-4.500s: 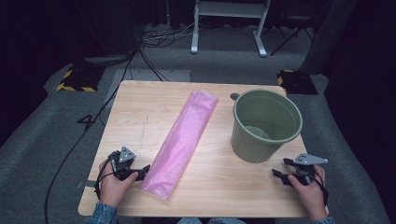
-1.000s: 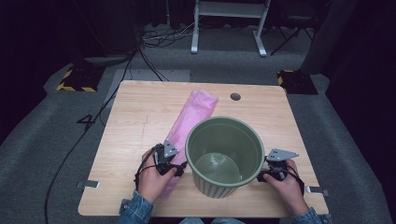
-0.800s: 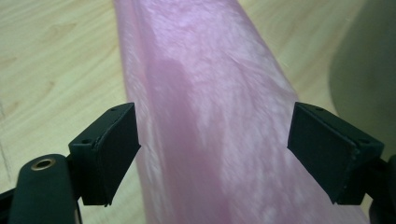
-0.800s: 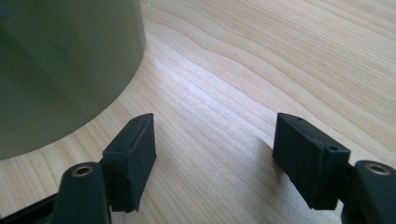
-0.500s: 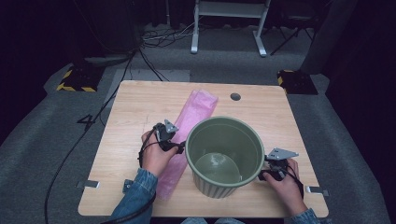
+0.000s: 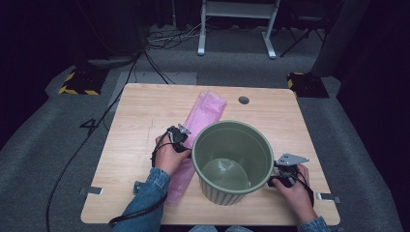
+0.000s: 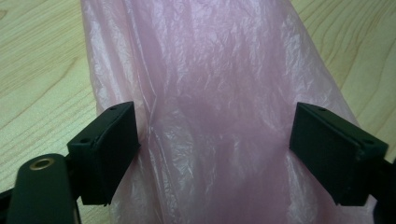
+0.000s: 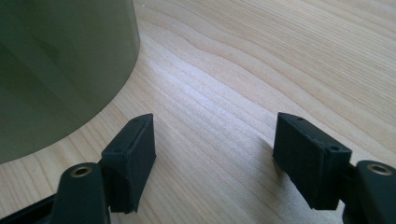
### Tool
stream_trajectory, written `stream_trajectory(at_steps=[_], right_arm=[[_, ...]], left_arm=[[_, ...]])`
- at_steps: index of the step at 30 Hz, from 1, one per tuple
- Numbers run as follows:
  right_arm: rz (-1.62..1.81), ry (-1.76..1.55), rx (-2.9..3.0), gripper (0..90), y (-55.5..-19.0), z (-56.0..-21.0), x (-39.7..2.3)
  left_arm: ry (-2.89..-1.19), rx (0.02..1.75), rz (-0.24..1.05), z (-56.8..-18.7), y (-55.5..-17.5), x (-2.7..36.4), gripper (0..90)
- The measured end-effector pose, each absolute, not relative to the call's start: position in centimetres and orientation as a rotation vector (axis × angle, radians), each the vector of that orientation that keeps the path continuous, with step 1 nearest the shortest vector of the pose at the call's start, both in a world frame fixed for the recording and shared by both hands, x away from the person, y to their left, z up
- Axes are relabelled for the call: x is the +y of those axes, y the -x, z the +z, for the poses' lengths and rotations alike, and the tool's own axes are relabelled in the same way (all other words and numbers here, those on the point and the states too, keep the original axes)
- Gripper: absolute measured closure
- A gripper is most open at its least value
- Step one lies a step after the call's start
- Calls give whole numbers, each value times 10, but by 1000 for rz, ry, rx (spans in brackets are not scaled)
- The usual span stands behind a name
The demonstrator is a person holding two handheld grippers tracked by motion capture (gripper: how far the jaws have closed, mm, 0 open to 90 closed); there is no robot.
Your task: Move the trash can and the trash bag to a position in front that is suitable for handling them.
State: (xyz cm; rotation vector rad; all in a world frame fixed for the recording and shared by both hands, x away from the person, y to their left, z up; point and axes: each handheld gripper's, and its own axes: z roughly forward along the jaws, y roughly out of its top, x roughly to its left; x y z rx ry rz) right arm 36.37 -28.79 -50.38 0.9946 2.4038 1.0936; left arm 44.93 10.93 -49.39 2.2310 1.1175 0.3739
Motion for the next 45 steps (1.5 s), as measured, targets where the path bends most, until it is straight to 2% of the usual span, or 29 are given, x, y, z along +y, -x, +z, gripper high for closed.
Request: stream_trajectory(at_steps=[3, 4, 5, 6, 8, 11, 17, 19, 24, 31, 45], right_arm=[[1092, -997, 2402, 293, -364, -504, -288], [1092, -996, 2402, 293, -364, -504, -288], [1092, -996, 2402, 293, -364, -504, -288], [1092, -997, 2403, 293, -364, -504, -288], [1092, -996, 2403, 293, -364, -504, -288], [1092, -997, 2401, 293, -363, -504, -288], [1092, -998, 2401, 293, -363, -504, -288], [1092, -998, 2401, 293, -363, -504, -288], [1093, -998, 2402, 292, -364, -504, -288], [1093, -998, 2403, 292, -364, -504, -288], [1093, -997, 2403, 292, -364, -504, -288]], left_arm=[[-2240, 1129, 380, -493, -448, 110, 173], [-2239, 1131, 376, -492, -447, 109, 186], [-2239, 1131, 376, -492, -447, 109, 239], [-2241, 1124, 380, -490, -446, 110, 239], [-2241, 1106, 371, -488, -445, 112, 457], [-2237, 1107, 382, -488, -445, 113, 529], [-2184, 1097, 364, -491, -441, 121, 834], [-2154, 1089, 319, -493, -441, 126, 888], [-2078, 1076, 220, -498, -440, 140, 900], [-2064, 969, 240, -487, -434, 146, 900], [-2031, 740, 311, -414, -418, 168, 900]])
